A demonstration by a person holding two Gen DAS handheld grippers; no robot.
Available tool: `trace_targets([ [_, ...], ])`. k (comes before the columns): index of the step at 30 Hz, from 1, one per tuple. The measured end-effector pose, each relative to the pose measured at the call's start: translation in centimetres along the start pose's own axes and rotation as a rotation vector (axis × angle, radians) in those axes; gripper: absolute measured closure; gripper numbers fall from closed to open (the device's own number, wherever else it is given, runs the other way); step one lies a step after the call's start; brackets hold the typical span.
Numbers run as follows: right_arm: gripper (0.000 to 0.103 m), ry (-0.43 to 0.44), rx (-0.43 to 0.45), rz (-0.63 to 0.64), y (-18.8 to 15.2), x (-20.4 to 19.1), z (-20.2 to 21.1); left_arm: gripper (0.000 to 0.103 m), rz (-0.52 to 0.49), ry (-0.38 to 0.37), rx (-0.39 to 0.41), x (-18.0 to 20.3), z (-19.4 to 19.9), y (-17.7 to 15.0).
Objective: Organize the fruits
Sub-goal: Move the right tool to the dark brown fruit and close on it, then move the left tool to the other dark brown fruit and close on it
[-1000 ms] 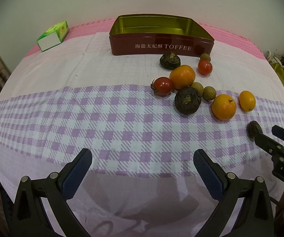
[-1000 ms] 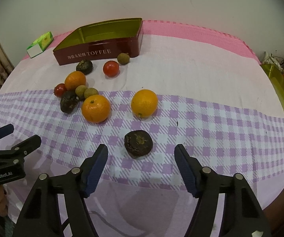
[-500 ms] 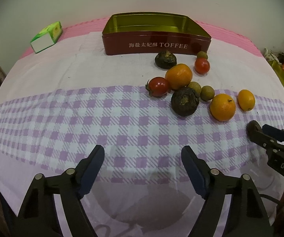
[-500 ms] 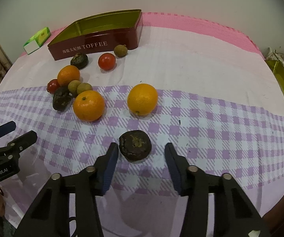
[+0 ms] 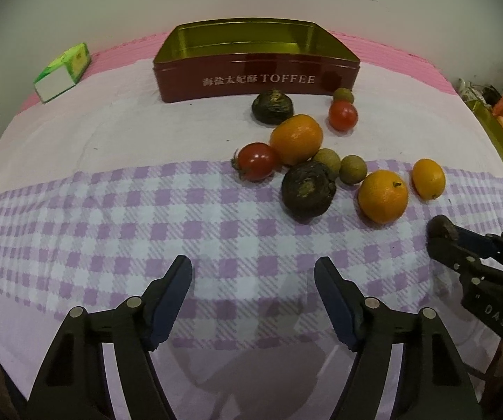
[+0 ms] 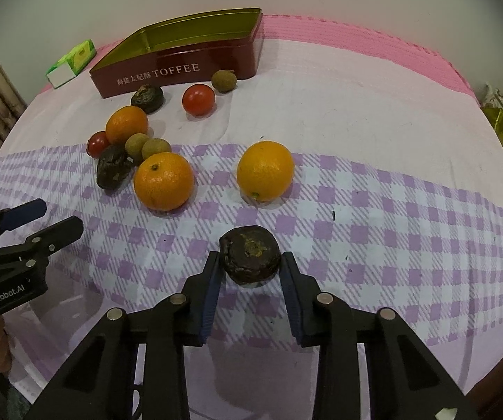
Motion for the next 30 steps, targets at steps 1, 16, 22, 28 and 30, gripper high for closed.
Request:
trace_targets([
  [1,0.072,-0.001,0.001,0.003,0.1,0.0,0.0,0.030,0.002,-0.008,-0.003,0.1,-0.2,0.3],
  [16,0.073,-0.002,0.018,-0.016,1.4,1.1,-0.8,0.032,-0.007,-0.041,0.001,2.6,-2.2,2.2],
  [22,0.072,0.002,0.022,-0.018,1.9,1.5,-1.0,0.037,-0.016,-0.038,-0.002,3.0,-2.7,2.5],
  [28,0.072,0.004,0.024,-0.020,2.0,1.6,-1.1,0.042,-0.025,-0.033,0.005,3.2,-3.2,3.3],
  [30,0.072,0.004,0.024,-0.021,2.1,1.7,-1.1,0.045,-0.028,-0.033,0.009,3.3,-3.3,3.4],
])
Point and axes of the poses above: each gripper's, at about its wrist camera, not at the fingertips, and z roughly against the way its jaws point, x to its right, y to its top, the point moved 4 cm from there along -z, roughly the way its jaws point, and after that the axes turned 9 degrees about z, right-handed, at the moved point
